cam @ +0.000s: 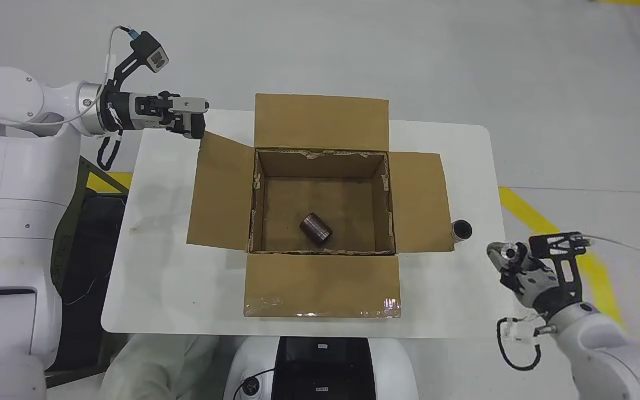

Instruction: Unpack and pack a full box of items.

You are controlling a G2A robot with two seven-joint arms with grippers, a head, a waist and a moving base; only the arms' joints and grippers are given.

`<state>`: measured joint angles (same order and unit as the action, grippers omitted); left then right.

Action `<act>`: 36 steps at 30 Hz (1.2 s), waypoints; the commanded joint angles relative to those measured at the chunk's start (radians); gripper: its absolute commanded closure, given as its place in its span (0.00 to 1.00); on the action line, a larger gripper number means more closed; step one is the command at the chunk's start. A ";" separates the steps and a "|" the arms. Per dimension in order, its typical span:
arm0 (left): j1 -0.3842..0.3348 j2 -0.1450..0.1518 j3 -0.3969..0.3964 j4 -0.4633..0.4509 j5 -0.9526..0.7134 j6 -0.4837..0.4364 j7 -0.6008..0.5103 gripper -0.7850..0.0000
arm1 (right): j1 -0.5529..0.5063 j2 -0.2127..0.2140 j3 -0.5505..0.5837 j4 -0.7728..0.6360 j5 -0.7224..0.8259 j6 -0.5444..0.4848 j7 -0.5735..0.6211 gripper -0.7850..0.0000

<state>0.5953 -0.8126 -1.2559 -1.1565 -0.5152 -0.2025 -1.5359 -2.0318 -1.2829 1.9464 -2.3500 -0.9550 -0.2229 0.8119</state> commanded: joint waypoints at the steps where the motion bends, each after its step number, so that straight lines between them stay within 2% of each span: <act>1: 0.000 0.000 0.000 0.000 0.000 0.000 0.000 0.00 | -0.021 0.000 -0.013 0.000 -0.019 -0.002 -0.013 1.00; 7: 0.000 0.000 0.000 0.000 0.000 0.000 0.000 0.00 | -0.064 -0.003 -0.082 0.000 -0.083 0.044 -0.048 1.00; 16: 0.000 0.000 0.000 0.000 0.000 0.000 0.000 0.00 | -0.053 -0.005 -0.174 0.018 -0.171 0.144 -0.047 1.00; 24: 0.000 0.000 0.000 0.000 0.000 0.000 0.000 0.00 | 0.034 -0.002 -0.227 0.121 -0.201 0.162 -0.062 1.00; 36: 0.000 0.000 0.000 0.000 0.000 0.000 0.000 0.00 | 0.037 -0.002 -0.229 0.123 -0.200 0.161 -0.063 1.00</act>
<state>0.5953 -0.8126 -1.2559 -1.1565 -0.5152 -0.2025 -1.5359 -1.9949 -1.2849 1.7177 -2.2270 -1.1550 -0.0615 0.7484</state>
